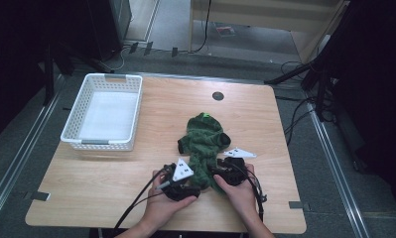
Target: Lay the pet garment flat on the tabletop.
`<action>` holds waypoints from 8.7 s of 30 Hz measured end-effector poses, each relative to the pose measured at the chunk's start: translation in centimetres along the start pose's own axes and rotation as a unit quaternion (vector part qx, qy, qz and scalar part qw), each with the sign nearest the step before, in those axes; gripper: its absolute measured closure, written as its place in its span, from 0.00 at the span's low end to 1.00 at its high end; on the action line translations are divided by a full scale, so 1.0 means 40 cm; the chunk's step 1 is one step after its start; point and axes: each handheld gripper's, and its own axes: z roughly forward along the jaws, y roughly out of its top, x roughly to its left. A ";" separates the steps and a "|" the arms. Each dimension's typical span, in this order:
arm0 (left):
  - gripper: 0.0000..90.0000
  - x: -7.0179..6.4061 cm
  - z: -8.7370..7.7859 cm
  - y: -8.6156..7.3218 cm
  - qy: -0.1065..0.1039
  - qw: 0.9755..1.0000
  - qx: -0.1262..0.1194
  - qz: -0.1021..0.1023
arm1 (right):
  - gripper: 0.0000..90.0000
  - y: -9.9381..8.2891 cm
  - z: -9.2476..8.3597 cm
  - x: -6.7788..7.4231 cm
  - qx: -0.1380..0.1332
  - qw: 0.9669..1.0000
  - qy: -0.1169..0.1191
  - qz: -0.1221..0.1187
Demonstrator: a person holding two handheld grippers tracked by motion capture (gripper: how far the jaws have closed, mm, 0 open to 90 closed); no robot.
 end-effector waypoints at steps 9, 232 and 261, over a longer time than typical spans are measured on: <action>0.97 0.067 -0.019 0.001 -0.022 0.999 -0.021 -0.036 | 0.89 -0.016 0.007 0.005 -0.011 0.999 -0.029 -0.037; 0.93 0.164 -0.043 -0.033 0.021 1.000 -0.011 0.019 | 0.75 -0.109 -0.132 -0.097 -0.024 0.998 -0.058 -0.022; 0.02 0.358 -0.441 -0.264 0.098 0.978 -0.151 -0.107 | 0.00 -0.152 -0.257 -0.180 -0.111 0.986 -0.124 0.014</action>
